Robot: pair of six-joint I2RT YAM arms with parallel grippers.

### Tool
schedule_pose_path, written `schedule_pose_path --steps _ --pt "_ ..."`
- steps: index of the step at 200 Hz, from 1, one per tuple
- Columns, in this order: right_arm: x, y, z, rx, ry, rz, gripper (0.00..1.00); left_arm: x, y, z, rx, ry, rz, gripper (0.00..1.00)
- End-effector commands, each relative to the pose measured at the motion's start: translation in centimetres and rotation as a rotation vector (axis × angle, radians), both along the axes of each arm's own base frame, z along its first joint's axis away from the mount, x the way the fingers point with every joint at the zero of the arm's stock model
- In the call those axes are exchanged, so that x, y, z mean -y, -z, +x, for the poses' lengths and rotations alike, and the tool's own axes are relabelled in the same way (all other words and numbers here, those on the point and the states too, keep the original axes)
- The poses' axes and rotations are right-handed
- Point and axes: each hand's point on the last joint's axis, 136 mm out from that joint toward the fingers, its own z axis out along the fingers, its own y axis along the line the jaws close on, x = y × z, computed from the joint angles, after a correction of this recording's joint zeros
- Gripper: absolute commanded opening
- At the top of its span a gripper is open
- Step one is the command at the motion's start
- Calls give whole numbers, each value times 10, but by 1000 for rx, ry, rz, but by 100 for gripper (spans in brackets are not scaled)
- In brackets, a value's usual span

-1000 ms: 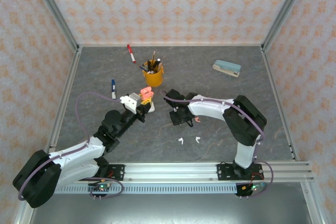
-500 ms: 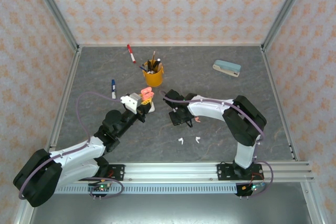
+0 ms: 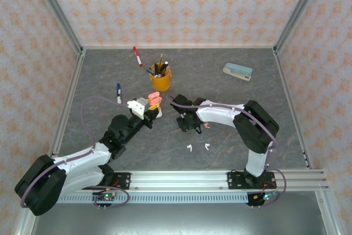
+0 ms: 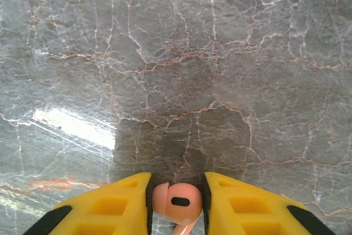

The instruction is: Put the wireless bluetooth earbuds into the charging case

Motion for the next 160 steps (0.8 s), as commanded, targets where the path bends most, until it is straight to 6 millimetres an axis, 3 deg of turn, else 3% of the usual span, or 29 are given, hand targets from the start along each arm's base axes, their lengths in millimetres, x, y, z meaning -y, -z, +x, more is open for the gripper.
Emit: schedule_pose_path --steps 1,107,160 --pt "9 4 -7 -15 6 -42 28 0 -15 5 25 -4 -32 0" --pt "11 -32 5 96 45 10 25 0 -13 5 18 -5 -27 0" --pt "12 -76 16 195 51 45 25 6 -8 4 8 30 -14 0"
